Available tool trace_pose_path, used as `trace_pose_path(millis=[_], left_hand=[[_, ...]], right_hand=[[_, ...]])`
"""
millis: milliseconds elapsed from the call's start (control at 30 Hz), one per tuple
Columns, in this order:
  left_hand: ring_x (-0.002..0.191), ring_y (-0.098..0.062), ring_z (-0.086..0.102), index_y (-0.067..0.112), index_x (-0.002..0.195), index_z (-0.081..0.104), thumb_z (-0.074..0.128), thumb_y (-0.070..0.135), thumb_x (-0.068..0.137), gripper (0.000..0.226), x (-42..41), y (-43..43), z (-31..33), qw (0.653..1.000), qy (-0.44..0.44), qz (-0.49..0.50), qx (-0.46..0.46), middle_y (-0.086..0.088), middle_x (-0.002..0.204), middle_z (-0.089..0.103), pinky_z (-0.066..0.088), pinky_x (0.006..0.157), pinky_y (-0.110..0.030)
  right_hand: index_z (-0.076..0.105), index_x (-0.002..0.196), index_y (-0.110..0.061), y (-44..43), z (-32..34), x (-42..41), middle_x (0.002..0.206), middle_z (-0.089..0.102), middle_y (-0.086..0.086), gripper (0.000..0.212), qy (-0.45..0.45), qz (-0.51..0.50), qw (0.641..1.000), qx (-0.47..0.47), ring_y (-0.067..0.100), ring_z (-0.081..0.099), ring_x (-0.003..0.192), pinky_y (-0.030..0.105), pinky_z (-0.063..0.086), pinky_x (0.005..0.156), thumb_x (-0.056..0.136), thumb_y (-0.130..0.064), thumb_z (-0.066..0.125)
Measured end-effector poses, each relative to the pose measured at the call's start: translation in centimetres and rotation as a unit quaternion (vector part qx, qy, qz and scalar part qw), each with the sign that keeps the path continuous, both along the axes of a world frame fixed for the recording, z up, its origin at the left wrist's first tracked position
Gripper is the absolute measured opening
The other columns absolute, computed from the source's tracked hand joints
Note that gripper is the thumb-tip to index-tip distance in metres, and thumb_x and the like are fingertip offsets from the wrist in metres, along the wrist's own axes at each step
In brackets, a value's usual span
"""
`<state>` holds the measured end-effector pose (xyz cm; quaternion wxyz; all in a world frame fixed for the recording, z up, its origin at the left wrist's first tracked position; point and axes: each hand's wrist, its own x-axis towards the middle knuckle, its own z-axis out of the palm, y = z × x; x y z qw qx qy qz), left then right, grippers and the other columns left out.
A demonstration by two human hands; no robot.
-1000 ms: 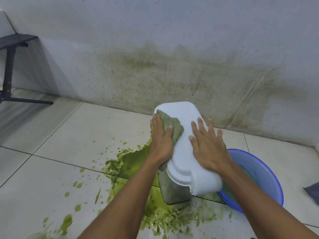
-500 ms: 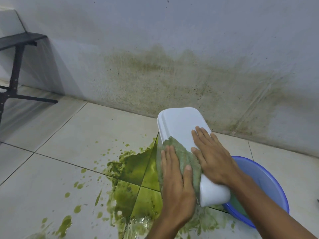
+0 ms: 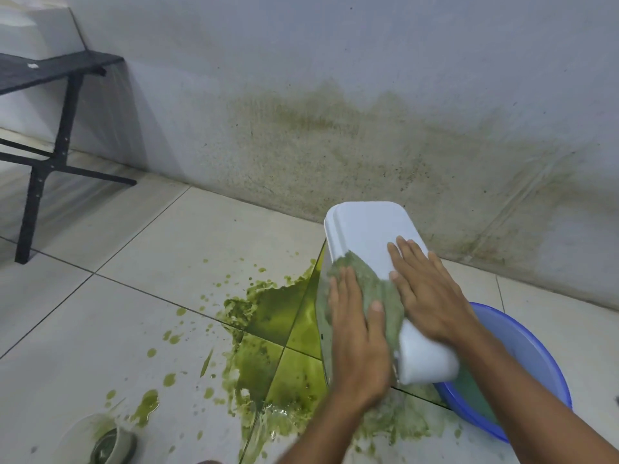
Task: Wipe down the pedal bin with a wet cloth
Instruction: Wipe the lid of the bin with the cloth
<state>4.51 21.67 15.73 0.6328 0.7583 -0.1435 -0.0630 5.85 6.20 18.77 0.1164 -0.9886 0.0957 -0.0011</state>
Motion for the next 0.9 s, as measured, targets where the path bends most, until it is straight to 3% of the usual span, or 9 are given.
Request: trace_pose_path(millis=[100, 167, 267, 400, 533, 700, 833, 900], left_hand=[[0.147, 0.013, -0.014, 0.037, 0.157, 0.005, 0.029, 0.041, 0.105, 0.058, -3.3, -0.2, 0.0, 0.999, -0.005, 0.03, -0.03, 0.033, 0.162, -0.003, -0.006, 0.12, -0.012], [0.149, 0.013, -0.006, 0.032, 0.159, 0.012, 0.033, 0.034, 0.108, 0.056, -1.1, -0.4, -0.5, 0.998, 0.011, 0.029, -0.056, 0.03, 0.163, 0.004, -0.001, 0.123, -0.016], [0.151, 0.008, -0.002, 0.028, 0.161, 0.011, 0.033, 0.03, 0.111, 0.055, 6.1, -0.7, -0.7, 0.996, 0.077, -0.022, -0.04, 0.023, 0.166, 0.003, 0.003, 0.127, -0.028], [0.154, -0.001, -0.005, 0.028, 0.162, 0.003, 0.031, 0.033, 0.111, 0.059, 10.8, -1.6, 0.3, 0.995, 0.092, -0.044, -0.014, 0.016, 0.168, -0.003, 0.002, 0.128, -0.036], [0.15, 0.008, -0.006, 0.03, 0.161, 0.004, 0.033, 0.029, 0.111, 0.058, 5.8, -0.6, -0.4, 0.993, 0.095, -0.031, -0.062, 0.021, 0.167, -0.004, 0.001, 0.127, -0.027], [0.15, 0.009, -0.007, 0.034, 0.159, 0.007, 0.031, 0.041, 0.106, 0.059, -4.3, -0.1, -0.9, 0.995, 0.007, 0.05, -0.086, 0.03, 0.165, -0.004, 0.0, 0.122, -0.016], [0.151, 0.008, 0.004, 0.035, 0.158, 0.017, 0.033, 0.037, 0.108, 0.053, -0.8, -0.9, -1.2, 0.991, 0.037, 0.059, -0.113, 0.03, 0.164, 0.009, 0.007, 0.125, -0.023], [0.152, 0.004, 0.005, 0.031, 0.16, 0.017, 0.032, 0.033, 0.11, 0.052, 4.4, -0.6, -1.5, 0.995, 0.063, 0.015, -0.078, 0.023, 0.166, 0.009, 0.008, 0.128, -0.031]], right_hand=[[0.007, 0.159, -0.028, 0.0, 0.3, -0.1, 0.164, -0.004, -0.016, 0.054, 0.005, -0.005, 1.0, 0.022, -0.007, -0.01, 0.146, 0.026, -0.009, 0.124, 0.108, -0.036, 0.019], [0.007, 0.159, -0.027, -0.1, 0.3, -0.1, 0.164, -0.005, -0.016, 0.056, 0.007, 0.001, 1.0, 0.015, -0.007, -0.011, 0.145, 0.025, -0.009, 0.123, 0.105, -0.043, 0.013], [0.002, 0.159, -0.027, -0.3, -0.1, 0.0, 0.162, -0.009, -0.018, 0.081, 0.017, 0.015, 1.0, -0.002, -0.004, -0.013, 0.148, 0.025, -0.011, 0.122, 0.086, -0.06, -0.007], [0.0, 0.159, -0.028, -0.4, 0.0, 0.1, 0.165, -0.009, -0.016, 0.086, 0.022, 0.009, 1.0, -0.005, -0.003, -0.013, 0.149, 0.028, -0.01, 0.124, 0.081, -0.062, -0.01], [-0.001, 0.159, -0.029, -0.2, 0.1, 0.0, 0.164, -0.011, -0.017, 0.087, 0.024, 0.012, 0.999, -0.018, -0.001, -0.014, 0.15, 0.03, -0.009, 0.124, 0.081, -0.066, -0.007], [0.0, 0.159, -0.033, -0.3, 0.1, -0.1, 0.163, -0.01, -0.02, 0.082, 0.019, 0.007, 1.0, 0.005, -0.005, -0.015, 0.149, 0.028, -0.01, 0.124, 0.085, -0.067, 0.0], [0.0, 0.158, -0.038, -0.4, 0.3, -0.1, 0.162, -0.011, -0.023, 0.082, 0.022, 0.022, 1.0, -0.005, -0.002, -0.015, 0.15, 0.025, -0.014, 0.121, 0.082, -0.071, -0.001], [-0.001, 0.157, -0.041, -0.5, 0.3, 0.0, 0.162, -0.013, -0.024, 0.078, 0.03, 0.033, 0.999, -0.013, -0.001, -0.017, 0.15, 0.026, -0.016, 0.12, 0.085, -0.071, 0.002]])
